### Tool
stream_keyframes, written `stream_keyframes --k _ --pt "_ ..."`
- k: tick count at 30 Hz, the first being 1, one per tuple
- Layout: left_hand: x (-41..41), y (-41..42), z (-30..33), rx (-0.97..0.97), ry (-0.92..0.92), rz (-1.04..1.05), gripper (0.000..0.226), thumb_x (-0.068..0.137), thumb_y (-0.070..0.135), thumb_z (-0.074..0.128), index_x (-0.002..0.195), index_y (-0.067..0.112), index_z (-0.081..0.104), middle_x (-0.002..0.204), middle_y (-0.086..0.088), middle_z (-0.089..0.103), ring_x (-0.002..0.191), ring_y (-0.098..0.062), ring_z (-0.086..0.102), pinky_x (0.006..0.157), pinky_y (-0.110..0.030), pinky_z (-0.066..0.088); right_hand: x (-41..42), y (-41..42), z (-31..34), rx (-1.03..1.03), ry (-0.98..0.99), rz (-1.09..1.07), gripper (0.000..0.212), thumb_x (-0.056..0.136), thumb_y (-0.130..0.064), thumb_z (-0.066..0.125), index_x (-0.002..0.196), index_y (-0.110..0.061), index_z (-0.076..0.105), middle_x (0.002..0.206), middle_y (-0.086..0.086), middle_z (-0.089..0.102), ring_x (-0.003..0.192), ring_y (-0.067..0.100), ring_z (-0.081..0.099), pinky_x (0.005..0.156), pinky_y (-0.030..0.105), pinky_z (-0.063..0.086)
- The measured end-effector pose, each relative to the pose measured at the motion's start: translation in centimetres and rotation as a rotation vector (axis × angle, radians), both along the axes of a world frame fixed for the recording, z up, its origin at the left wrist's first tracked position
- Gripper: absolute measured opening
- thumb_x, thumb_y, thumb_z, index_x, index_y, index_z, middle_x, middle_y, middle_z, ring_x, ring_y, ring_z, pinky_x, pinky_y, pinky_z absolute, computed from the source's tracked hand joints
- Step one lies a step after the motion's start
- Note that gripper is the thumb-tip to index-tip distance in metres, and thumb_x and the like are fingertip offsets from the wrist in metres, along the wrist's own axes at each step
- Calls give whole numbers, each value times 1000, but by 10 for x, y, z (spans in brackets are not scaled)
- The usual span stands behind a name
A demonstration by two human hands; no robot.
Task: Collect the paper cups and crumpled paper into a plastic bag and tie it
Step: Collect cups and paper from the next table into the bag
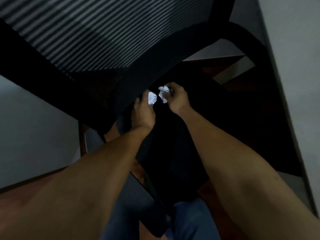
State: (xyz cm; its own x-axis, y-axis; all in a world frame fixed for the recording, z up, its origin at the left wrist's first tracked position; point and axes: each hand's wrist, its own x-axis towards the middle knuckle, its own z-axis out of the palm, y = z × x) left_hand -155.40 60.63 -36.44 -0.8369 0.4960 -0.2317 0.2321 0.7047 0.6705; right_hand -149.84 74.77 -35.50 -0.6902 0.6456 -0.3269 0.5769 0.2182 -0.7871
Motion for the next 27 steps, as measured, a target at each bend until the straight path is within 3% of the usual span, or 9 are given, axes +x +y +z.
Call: stream_keyframes --k 3,7,12,19,23,27 --pt "5 -15 29 28 -70 -91 49 94 6 49 136 31 51 129 -8 56 111 -20 58 99 -36 50 31 -8 30 -12 14 -104 20 96 -5 58 112 -9 68 93 -4 69 89 9 65 77 11 47" --pt "9 -18 100 10 -60 -174 56 99 8 53 151 26 42 136 -17 52 120 -30 56 105 -38 46 66 -21 92 13 17 -226 27 97 -10 60 123 -13 67 108 -2 71 102 11 65 89 18 48" --pt "10 -17 208 77 -68 -324 55 102 11 52 152 30 39 122 -5 47 104 -17 51 92 -25 39 100 -42 194 85 82 -432 26 94 -13 59 118 -15 68 103 -2 71 96 11 65 73 6 42" --pt "28 -12 336 204 34 -611 47 94 10 53 137 28 51 117 -8 56 96 -16 54 89 -31 49 171 -78 326 220 188 -708 15 94 -28 59 105 -27 68 91 -9 72 83 7 69 77 28 55" --pt "75 1 384 269 43 -745 44 93 10 57 136 21 56 122 -12 50 95 -17 53 88 -21 39 240 -96 377 328 133 -879 18 89 -38 60 101 -25 65 89 -8 71 83 14 67 77 37 54" --pt "139 20 414 314 52 -915 41 92 34 62 131 21 57 120 -8 62 105 -26 59 87 -30 44 319 -110 413 438 73 -1031 19 89 -34 65 101 -19 65 86 1 70 80 21 67 72 37 52"
